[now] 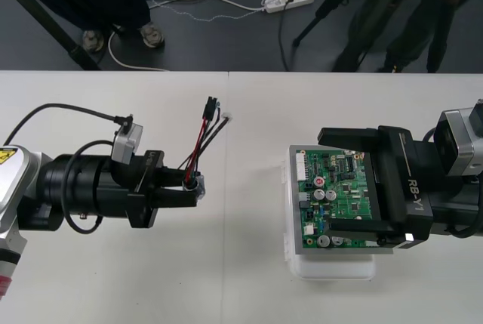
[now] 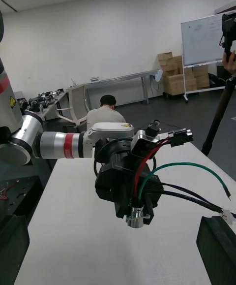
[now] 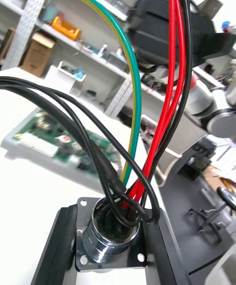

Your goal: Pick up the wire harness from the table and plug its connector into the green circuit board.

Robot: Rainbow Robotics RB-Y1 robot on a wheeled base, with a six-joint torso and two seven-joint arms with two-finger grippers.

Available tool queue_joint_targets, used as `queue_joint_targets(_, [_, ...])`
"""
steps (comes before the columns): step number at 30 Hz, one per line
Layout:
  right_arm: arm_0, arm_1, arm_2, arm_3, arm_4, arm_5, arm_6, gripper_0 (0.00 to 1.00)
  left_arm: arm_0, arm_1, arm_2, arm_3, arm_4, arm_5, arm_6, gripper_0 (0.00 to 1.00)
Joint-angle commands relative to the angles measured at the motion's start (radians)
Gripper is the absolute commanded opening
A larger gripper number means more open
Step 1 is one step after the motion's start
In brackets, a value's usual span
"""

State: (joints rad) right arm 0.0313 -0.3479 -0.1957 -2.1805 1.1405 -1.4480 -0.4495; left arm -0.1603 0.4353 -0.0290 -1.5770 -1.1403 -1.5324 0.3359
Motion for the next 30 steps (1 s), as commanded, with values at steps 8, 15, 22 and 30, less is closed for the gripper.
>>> queue_joint_targets(8, [0.012,0.001,-0.031,-0.010,-0.019,-0.009,-0.083,1.00,0.081,-0.012,-0.115,-0.135,0.073,-0.038,0.232,0.00])
queue_joint_targets(15, [0.002,-0.022,-0.036,-0.010,-0.019,-0.009,-0.089,1.00,0.079,-0.012,-0.210,-0.138,0.108,-0.038,0.275,0.00])
queue_joint_targets(22, [-0.007,-0.045,-0.041,-0.010,-0.024,-0.009,-0.089,1.00,0.068,-0.012,-0.272,-0.161,0.125,-0.038,0.302,0.00])
queue_joint_targets(30, [-0.022,-0.072,-0.045,-0.005,-0.028,-0.011,-0.103,1.00,0.059,-0.013,-0.316,-0.161,0.198,-0.038,0.336,0.00])
